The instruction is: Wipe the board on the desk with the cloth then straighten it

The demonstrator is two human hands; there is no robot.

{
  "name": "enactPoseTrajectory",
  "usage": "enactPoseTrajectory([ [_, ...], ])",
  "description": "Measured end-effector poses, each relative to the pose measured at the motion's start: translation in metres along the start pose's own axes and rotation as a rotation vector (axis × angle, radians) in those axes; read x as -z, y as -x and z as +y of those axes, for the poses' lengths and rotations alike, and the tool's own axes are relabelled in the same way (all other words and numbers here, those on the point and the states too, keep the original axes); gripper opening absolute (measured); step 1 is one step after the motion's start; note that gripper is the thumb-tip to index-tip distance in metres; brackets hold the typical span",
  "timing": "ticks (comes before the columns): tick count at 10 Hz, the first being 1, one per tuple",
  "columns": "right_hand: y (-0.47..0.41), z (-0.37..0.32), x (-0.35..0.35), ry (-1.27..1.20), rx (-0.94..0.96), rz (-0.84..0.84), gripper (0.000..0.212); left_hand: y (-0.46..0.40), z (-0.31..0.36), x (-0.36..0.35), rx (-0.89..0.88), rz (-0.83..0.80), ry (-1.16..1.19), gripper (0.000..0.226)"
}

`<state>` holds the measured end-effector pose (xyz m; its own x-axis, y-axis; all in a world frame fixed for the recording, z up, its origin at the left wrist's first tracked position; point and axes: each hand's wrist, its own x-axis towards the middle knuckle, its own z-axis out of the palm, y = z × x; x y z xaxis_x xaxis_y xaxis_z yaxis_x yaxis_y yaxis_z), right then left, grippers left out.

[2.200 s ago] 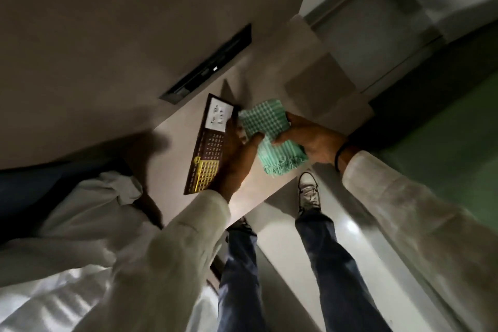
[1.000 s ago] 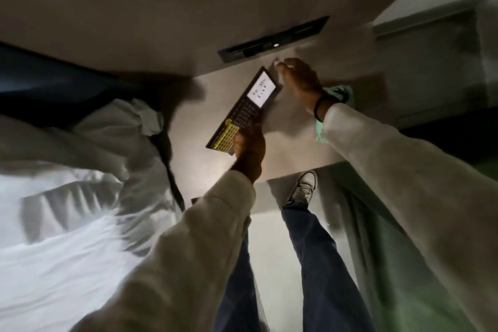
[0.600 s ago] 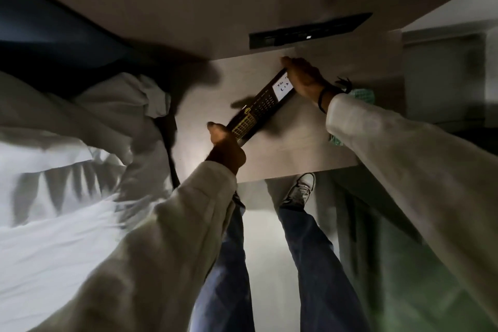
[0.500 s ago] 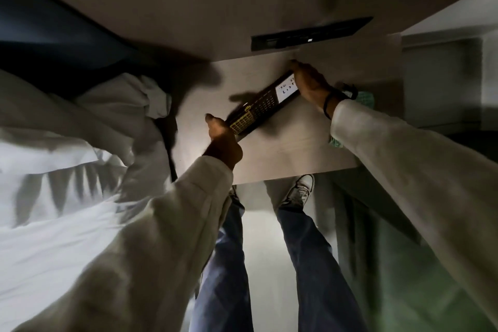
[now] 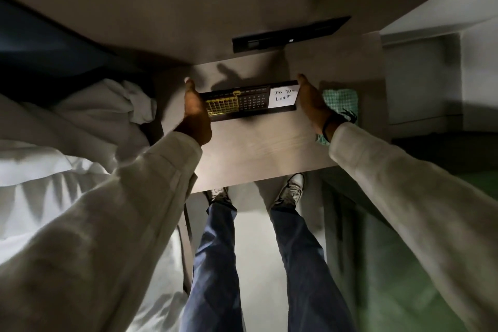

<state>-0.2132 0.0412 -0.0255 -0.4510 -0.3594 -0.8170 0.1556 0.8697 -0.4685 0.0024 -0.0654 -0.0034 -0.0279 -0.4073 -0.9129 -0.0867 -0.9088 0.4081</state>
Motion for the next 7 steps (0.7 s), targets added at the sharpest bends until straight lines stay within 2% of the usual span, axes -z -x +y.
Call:
enactPoseTrajectory([
  [1,0.002,-0.003,0.0,-0.033,0.035,-0.01,0.057,0.0,-0.003,0.003,-0.06,-0.017,-0.064,0.076],
  [3,-0.002,-0.004,0.0,-0.059,0.052,-0.014,0.059,0.001,-0.012,0.003,-0.079,-0.062,0.01,0.078],
  [5,-0.006,-0.004,-0.002,-0.076,0.047,-0.035,0.066,0.005,-0.013,0.0,-0.102,-0.019,0.0,0.08],
  [6,-0.004,-0.004,-0.001,-0.096,0.063,0.004,0.069,0.001,-0.016,0.0,-0.109,0.015,-0.055,0.072],
  [7,0.006,-0.006,0.011,-0.159,0.131,0.169,0.064,0.021,-0.015,0.008,-0.346,0.136,-0.132,0.058],
])
